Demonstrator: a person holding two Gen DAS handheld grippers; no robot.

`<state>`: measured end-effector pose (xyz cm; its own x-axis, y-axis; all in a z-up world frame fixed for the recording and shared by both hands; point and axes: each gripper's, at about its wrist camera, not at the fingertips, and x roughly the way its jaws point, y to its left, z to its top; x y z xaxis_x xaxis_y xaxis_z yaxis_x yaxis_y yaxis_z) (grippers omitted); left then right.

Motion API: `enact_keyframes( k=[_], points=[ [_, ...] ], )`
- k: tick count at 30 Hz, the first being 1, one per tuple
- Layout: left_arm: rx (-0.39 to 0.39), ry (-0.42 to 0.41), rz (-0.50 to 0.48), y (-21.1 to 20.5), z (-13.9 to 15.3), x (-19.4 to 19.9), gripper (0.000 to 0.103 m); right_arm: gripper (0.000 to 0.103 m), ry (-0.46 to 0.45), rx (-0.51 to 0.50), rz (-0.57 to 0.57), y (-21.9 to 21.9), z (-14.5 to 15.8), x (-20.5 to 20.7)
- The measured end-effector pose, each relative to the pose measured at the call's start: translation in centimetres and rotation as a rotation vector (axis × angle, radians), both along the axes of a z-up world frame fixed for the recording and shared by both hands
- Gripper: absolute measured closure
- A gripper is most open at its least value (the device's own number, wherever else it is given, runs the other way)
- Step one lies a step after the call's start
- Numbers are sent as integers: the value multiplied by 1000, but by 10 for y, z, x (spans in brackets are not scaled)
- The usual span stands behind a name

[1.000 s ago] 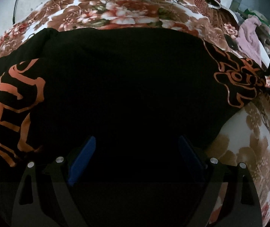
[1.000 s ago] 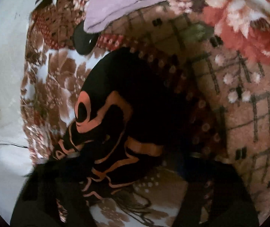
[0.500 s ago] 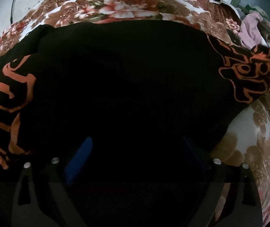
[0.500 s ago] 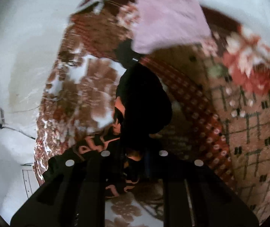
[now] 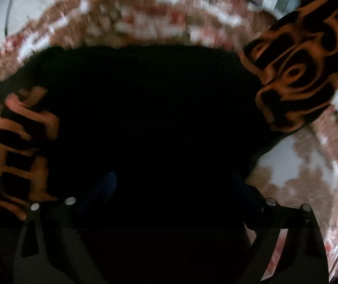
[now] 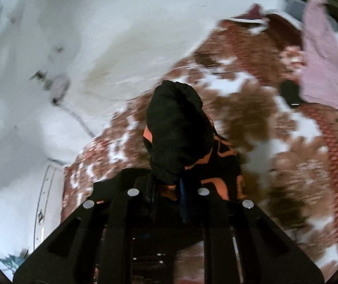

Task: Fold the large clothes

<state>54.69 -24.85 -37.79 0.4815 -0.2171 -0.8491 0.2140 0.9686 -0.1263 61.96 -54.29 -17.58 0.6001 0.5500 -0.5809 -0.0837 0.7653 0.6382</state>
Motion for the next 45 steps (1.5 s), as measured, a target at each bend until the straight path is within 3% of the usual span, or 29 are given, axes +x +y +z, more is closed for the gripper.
enact_keyframes(
  k=[3,6,18,26,31,34,37,39,41,43,45],
  points=[
    [19,-63,-8,32,26,-20,10,87,-9,22,57,59,9,-2],
    [38,-75,24,84,37,-36,10,87,-25,9,119,116,14,-7],
    [80,-62,265,307,44,-118,10,87,-14,-17,359,356,-3,-34],
    [35,-38,374,404,38,-169,10,87,55,-59,440,485,-55,-50],
    [38,-39,380,434,32,-186,10,87,83,-102,464,541,-94,-53],
    [9,-25,384,448,26,-191,10,87,140,-178,477,576,-129,-52],
    [-4,-19,375,455,22,-194,10,80,180,-206,486,588,-155,-55],
    [-2,-15,363,454,19,-195,10,70,215,-230,510,594,-170,-58],
    [1,-8,351,453,16,-195,10,42,232,-214,520,593,-175,-63],
    [3,-4,345,454,16,-194,10,27,227,-180,529,588,-167,-70],
    [0,-3,349,454,19,-192,10,23,194,-165,550,579,-149,-77]
  ],
)
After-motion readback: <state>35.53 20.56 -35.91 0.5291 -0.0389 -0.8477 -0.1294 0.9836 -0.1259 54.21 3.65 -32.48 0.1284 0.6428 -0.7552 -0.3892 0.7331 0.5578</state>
